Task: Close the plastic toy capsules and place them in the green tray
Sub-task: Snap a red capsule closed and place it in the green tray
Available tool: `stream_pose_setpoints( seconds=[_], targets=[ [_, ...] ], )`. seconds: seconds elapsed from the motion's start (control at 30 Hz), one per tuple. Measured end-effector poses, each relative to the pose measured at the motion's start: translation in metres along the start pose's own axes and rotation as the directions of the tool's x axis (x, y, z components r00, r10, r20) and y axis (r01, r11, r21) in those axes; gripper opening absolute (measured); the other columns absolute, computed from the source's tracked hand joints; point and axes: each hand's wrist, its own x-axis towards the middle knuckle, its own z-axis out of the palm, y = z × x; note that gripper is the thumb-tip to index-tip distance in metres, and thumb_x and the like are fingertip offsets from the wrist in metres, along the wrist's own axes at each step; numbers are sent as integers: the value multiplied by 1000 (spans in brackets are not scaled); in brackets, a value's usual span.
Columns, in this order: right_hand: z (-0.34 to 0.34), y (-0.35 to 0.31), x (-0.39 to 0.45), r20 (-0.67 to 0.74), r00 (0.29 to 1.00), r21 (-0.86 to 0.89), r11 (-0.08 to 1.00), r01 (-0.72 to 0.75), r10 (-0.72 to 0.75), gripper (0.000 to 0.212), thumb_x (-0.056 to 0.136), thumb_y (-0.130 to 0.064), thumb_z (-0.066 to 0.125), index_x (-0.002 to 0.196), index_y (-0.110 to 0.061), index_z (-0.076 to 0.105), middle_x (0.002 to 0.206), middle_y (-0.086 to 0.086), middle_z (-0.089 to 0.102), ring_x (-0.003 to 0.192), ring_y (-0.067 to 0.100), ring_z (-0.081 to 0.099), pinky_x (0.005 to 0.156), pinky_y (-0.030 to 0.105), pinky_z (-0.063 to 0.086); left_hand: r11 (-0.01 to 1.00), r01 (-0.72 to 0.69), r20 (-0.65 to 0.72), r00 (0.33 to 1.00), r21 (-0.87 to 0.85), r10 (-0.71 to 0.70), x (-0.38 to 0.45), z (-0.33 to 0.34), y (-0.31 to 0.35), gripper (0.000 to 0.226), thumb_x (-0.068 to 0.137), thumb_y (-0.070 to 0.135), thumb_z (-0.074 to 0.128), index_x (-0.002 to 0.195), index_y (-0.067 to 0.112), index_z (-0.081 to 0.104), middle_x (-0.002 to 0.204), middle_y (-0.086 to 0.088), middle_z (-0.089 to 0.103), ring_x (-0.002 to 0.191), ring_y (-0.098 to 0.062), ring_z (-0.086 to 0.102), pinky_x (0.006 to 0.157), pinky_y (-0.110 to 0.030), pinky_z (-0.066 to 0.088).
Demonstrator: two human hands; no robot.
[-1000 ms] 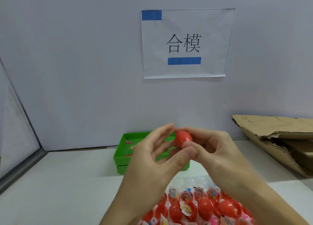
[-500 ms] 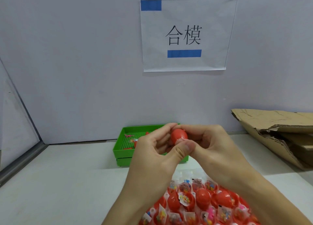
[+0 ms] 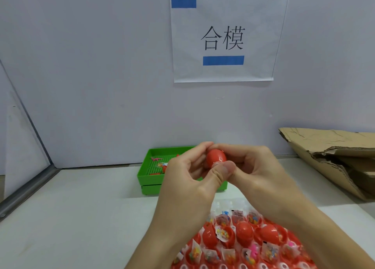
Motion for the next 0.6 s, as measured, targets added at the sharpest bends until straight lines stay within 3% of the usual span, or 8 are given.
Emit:
stream_pose_setpoints(
  seconds=[0.1, 0.17, 0.27, 0.4, 0.5, 0.6],
  targets=[
    [0, -1, 0, 0, 1000, 14, 1000, 10, -10, 31, 95, 2, 53, 103, -18, 75, 96, -2, 78, 93, 11, 73, 79, 16, 54, 1000, 4, -26, 1000, 13, -4, 0, 2, 0, 36, 79, 24, 77, 113, 17, 69, 101, 9, 76, 98, -5, 71, 87, -22, 56],
    [2, 3, -1, -17, 999, -29, 999, 27, -27, 35, 95, 9, 51, 102, -15, 75, 93, -1, 78, 89, 13, 73, 77, 20, 56, 999, -21, -39, 999, 30, 22, -1, 4, 0, 22, 84, 12, 75, 104, 18, 72, 95, 9, 77, 93, -5, 72, 82, -16, 55],
    [5, 7, -2, -54, 998, -84, 996, 40, -45, 38, 93, 12, 50, 101, -16, 75, 91, 0, 77, 88, 17, 73, 79, 28, 59, 997, -55, -62, 996, 55, 59, -2, 5, 0, 23, 84, 5, 74, 92, 25, 72, 89, 10, 77, 87, -4, 73, 74, -11, 53],
    [4, 7, -1, -52, 998, -31, 999, 21, -22, 35, 92, 7, 53, 101, -18, 75, 93, -1, 77, 89, 12, 73, 76, 18, 55, 997, -58, -61, 996, 46, 61, -2, 5, 2, 23, 81, 11, 77, 98, 25, 71, 92, 11, 77, 90, -3, 72, 75, -10, 53],
    [-1, 3, 1, -8, 998, 191, 980, -52, 55, 20, 92, -12, 61, 106, -10, 75, 100, 10, 77, 95, 20, 73, 80, 22, 56, 998, -24, -49, 998, 51, 27, -1, -2, 1, 59, 65, 39, 82, 120, 26, 66, 104, 20, 74, 99, 4, 68, 79, -9, 51],
    [-9, -2, 3, 128, 965, 591, 763, -261, 231, 42, 85, -31, 61, 101, 6, 73, 101, 30, 71, 93, 36, 71, 80, 34, 58, 993, -50, 7, 999, 108, 49, -1, -6, 1, 77, 61, 45, 85, 132, 31, 59, 113, 20, 71, 109, 4, 64, 83, -9, 51]
  ],
)
